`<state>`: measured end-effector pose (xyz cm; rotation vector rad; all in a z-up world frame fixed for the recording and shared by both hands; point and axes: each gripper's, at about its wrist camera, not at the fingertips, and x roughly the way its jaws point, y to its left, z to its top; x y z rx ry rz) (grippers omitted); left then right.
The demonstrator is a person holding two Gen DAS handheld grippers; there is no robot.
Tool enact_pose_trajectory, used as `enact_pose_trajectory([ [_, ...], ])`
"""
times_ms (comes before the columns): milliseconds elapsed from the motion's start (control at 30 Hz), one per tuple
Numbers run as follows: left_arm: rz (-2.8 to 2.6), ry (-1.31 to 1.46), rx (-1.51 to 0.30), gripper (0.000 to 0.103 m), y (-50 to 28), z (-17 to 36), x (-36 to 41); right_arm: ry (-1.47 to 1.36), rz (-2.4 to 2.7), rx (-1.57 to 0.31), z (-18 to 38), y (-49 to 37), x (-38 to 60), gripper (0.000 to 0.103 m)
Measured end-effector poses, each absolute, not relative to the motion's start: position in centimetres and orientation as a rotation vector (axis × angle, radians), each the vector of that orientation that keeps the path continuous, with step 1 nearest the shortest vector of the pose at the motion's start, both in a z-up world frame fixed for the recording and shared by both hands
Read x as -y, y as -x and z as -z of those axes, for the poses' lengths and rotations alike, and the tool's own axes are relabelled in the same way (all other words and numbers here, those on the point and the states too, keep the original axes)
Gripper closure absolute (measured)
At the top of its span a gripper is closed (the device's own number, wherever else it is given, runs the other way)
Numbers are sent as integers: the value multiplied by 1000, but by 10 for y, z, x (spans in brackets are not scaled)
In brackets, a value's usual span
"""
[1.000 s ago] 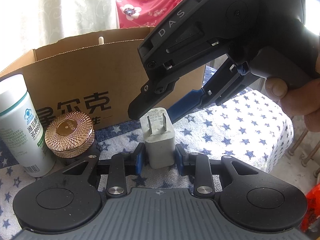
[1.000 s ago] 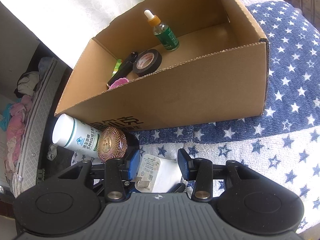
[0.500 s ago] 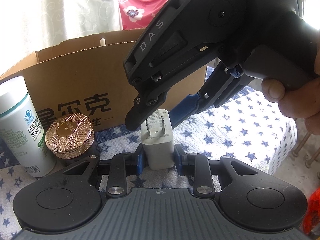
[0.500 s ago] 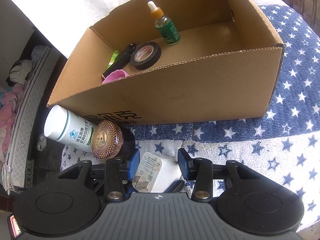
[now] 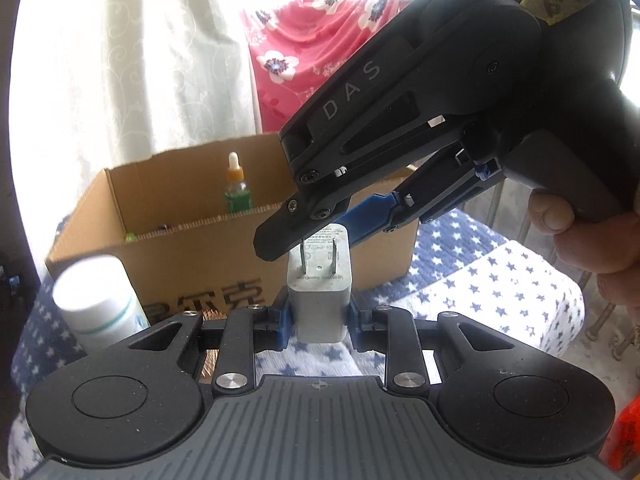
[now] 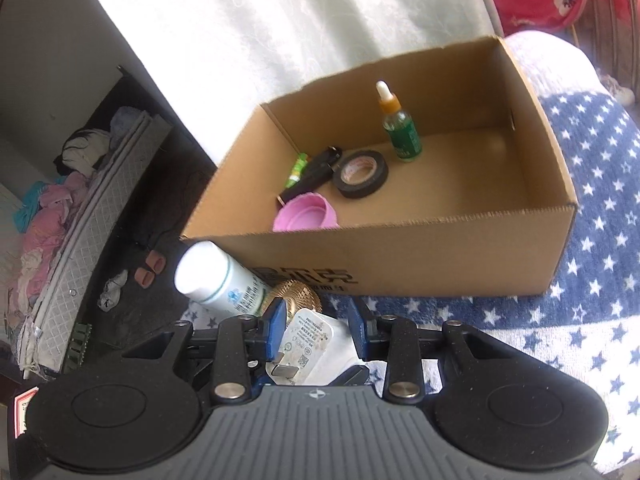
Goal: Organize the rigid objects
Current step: 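Lift the white plug charger toward the box with the right gripper, then lower the white charger into the box and open the right gripper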
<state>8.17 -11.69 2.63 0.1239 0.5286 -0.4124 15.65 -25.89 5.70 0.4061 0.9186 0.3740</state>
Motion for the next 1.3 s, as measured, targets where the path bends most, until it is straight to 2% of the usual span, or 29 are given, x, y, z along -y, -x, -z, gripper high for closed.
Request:
enact_pose_trajectory([
  [200, 428, -120, -486, 77, -113, -72, 125, -393, -412, -850, -97, -190, 267, 67],
  [367, 440, -72, -596, 77, -176, -83, 141, -433, -395, -889, -96, -241, 294, 67],
  [567, 432, -9, -770, 77, -257, -71, 162, -463, -370, -951, -71, -299, 326, 67],
  [767, 375, -10, -866, 77, -307, -49, 180, -440, -350, -982, -44, -340, 340, 67],
  [1067, 326, 76, -997, 77, -348, -24, 178, -427, -380, -940, -40, -362, 350, 67],
  [1300, 304, 83, -1014, 76, -355, -22, 176, -422, -386, -907, -41, -363, 355, 66],
])
